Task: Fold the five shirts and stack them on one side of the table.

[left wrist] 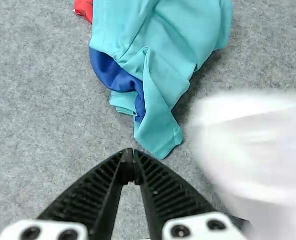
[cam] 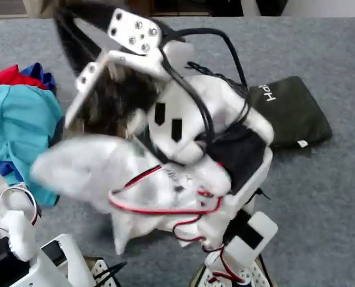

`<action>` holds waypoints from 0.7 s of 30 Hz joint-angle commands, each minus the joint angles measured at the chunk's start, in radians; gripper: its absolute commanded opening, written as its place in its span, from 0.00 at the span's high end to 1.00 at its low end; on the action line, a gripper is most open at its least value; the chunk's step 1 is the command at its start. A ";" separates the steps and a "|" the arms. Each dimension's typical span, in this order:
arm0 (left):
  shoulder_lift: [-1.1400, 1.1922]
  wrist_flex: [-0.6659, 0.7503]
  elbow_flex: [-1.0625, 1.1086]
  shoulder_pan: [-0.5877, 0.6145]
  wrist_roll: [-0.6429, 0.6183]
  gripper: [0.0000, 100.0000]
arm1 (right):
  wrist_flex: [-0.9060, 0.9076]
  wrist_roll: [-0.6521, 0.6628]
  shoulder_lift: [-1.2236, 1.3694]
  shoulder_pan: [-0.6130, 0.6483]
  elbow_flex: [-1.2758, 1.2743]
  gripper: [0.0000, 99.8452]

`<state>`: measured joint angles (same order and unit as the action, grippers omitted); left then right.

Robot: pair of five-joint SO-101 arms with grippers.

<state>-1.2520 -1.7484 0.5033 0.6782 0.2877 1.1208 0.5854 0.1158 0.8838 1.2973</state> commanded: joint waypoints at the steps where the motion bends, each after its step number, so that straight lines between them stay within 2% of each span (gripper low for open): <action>1: 0.012 -0.011 -0.025 0.011 0.000 0.98 | -0.195 0.120 -0.027 0.051 -0.031 1.00; 3: 0.012 -0.011 -0.023 0.012 0.000 0.98 | -0.203 0.176 -0.024 0.053 -0.038 1.00; 5: 0.012 -0.011 -0.023 0.012 0.000 0.98 | -0.132 0.184 -0.022 0.038 -0.038 1.00; 8: 0.012 -0.011 -0.023 0.012 0.000 0.98 | 0.097 0.178 -0.019 -0.008 -0.061 1.00; 11: 0.012 -0.011 -0.031 0.023 0.003 0.98 | 0.334 0.112 -0.019 -0.070 -0.142 1.00; 16: 0.015 -0.011 -0.052 0.087 0.003 0.98 | 0.635 0.057 -0.019 -0.179 -0.381 0.99; 19: 0.051 -0.011 -0.034 0.100 -0.002 0.94 | 0.661 0.057 -0.028 -0.203 -0.618 0.97; 21: 0.113 -0.011 -0.034 0.160 -0.002 0.90 | 0.654 0.051 -0.021 -0.206 -0.769 0.90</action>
<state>-1.2075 -1.7484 0.4895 0.7779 0.2892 1.7576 0.6544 0.1143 0.7027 0.7296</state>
